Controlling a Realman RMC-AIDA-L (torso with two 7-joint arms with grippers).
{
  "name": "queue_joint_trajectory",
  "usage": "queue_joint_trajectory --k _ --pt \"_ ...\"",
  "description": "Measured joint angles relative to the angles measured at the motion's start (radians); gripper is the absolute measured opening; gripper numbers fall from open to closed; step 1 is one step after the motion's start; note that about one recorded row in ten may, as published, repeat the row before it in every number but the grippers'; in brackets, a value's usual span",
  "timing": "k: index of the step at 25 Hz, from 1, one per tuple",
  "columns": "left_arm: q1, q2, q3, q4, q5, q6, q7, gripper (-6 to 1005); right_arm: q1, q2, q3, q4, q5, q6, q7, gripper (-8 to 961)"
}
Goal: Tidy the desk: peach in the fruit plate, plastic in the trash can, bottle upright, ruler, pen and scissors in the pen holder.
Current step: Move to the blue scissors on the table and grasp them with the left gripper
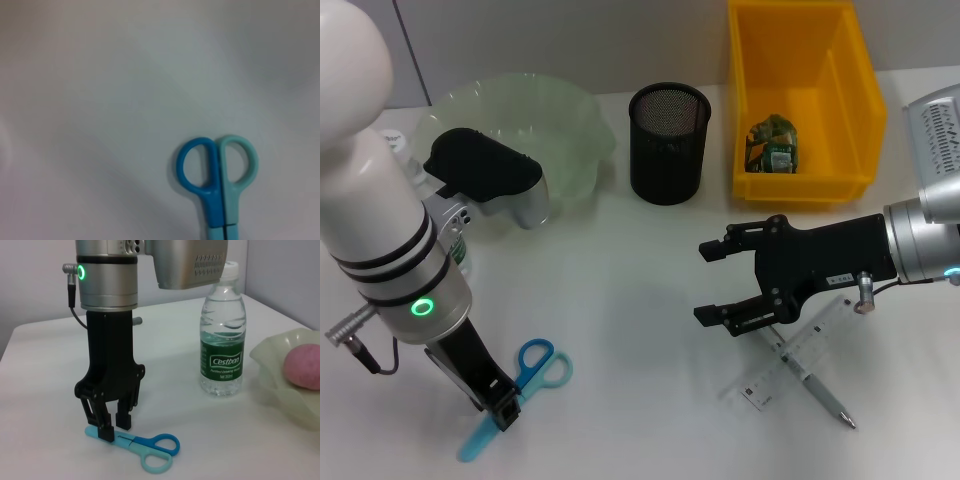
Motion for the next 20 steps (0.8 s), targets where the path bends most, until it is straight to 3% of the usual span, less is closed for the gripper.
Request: queue_joint_trajectory --k 16,20 --pt "-0.005 0.0 0.003 0.004 -0.001 -0.001 0.006 336 0.001 0.002 0.0 0.0 0.0 0.0 0.001 814" --pt "-0.004 0.0 0.003 -0.001 -0.002 -0.008 0.005 414 0.002 0.002 0.0 0.0 0.0 0.0 0.002 814"
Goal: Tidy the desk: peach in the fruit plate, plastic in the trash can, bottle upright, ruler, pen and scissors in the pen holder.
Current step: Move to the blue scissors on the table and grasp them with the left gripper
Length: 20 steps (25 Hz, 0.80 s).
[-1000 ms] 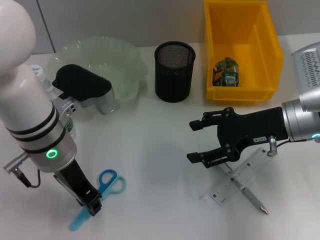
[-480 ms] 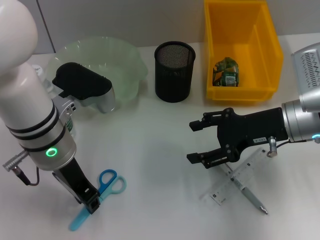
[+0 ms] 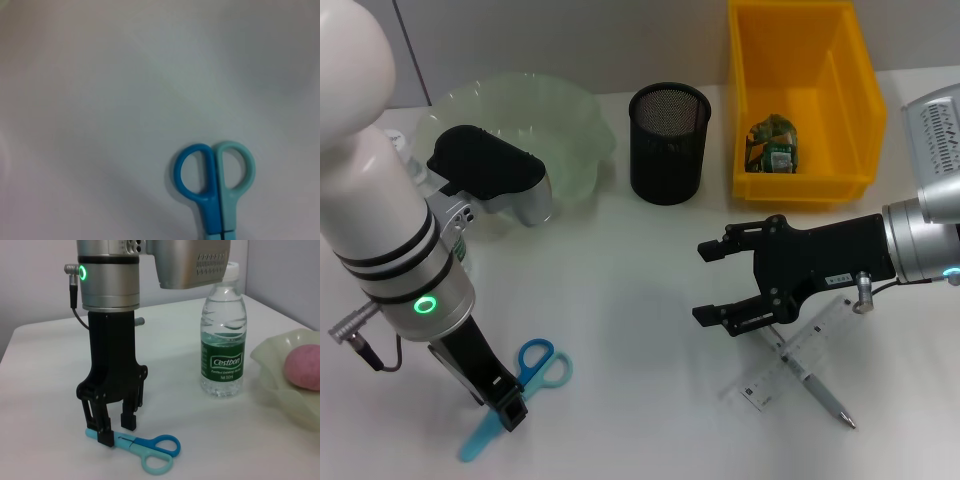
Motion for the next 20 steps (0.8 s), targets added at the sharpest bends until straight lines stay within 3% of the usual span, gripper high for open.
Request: queue_joint_trajectory --k 2,20 --pt "0.001 0.0 0.0 0.0 0.0 -0.001 -0.001 453 0.0 0.0 0.0 0.0 0.0 0.0 0.0 814" --pt "0.009 0.0 0.014 -0.012 -0.01 -0.02 -0.004 444 -0.001 0.001 0.0 0.0 0.0 -0.001 0.0 814"
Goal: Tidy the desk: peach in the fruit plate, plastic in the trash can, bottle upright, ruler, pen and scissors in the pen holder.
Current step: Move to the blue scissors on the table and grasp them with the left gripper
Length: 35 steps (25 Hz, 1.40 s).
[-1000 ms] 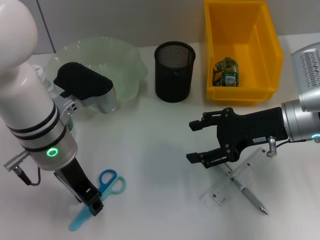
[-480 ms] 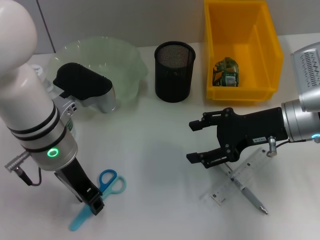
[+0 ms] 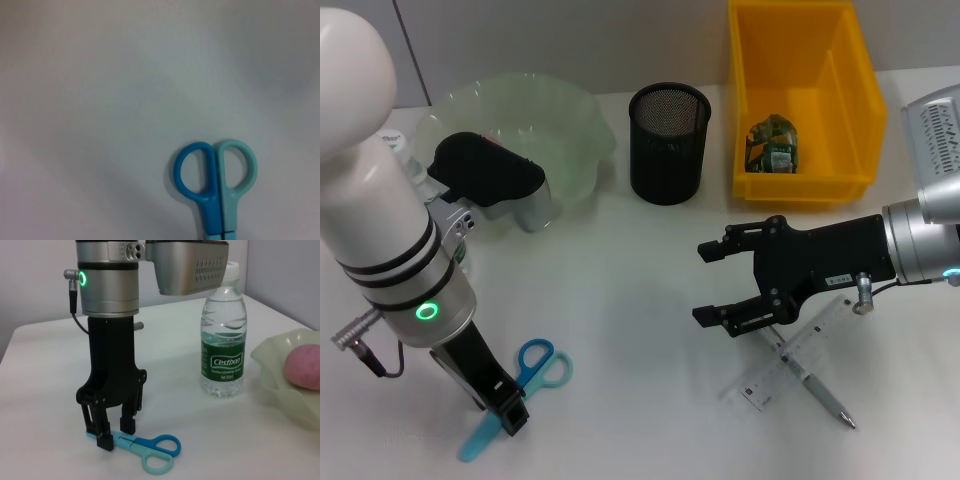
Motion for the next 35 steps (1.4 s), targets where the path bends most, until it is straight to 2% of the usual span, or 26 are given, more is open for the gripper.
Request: queue_joint_trajectory --k 17,20,29,35 --pt "0.002 0.0 0.0 -0.005 0.003 -0.015 0.006 435 0.0 0.001 0.0 -0.001 0.0 -0.001 0.0 813" --pt "0.002 0.0 0.0 -0.005 0.003 -0.015 0.007 353 0.0 0.001 0.0 -0.002 0.0 -0.001 0.0 813" --pt "0.001 0.0 0.0 -0.005 0.001 -0.012 0.009 284 0.002 0.001 0.0 -0.005 0.002 -0.002 0.0 813" --pt "0.0 0.0 0.0 -0.001 -0.001 -0.011 0.011 297 0.003 0.002 0.0 -0.006 0.002 -0.002 0.0 813"
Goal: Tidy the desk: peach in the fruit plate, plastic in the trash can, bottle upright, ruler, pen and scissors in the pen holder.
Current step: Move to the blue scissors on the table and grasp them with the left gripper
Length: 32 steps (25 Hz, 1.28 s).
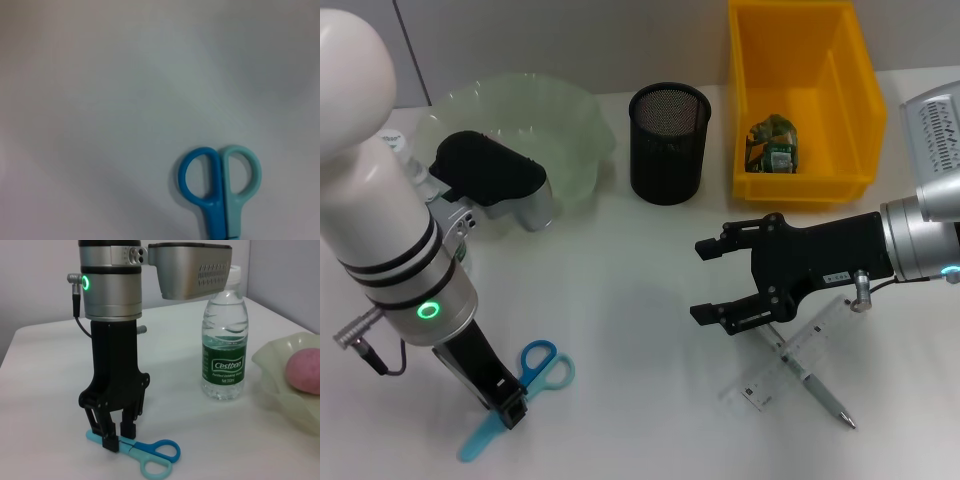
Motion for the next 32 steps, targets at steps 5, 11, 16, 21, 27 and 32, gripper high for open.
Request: queue_joint_trajectory --k 5,11,16,21,27,32 --pt "-0.001 0.0 0.0 0.0 -0.001 0.001 0.002 335 -0.001 0.0 0.0 -0.001 0.0 0.0 0.0 813" --pt "-0.001 0.0 0.0 -0.001 -0.001 -0.002 0.002 434 -0.003 0.0 0.0 -0.002 0.0 0.0 0.001 813" --pt "0.001 0.0 0.002 -0.002 -0.001 -0.004 -0.001 434 -0.003 0.0 0.0 -0.002 0.0 0.0 0.003 813" --pt "0.002 0.0 0.014 0.001 -0.001 -0.007 -0.012 434 -0.005 0.0 0.0 -0.003 0.0 0.0 0.003 813" --pt "0.004 0.0 0.048 0.016 0.0 -0.011 -0.044 434 -0.006 0.0 0.0 -0.006 0.002 0.0 0.003 813" --pt "0.004 0.0 0.052 0.021 0.006 -0.012 -0.058 434 -0.006 0.0 0.0 -0.006 0.003 0.0 0.003 813"
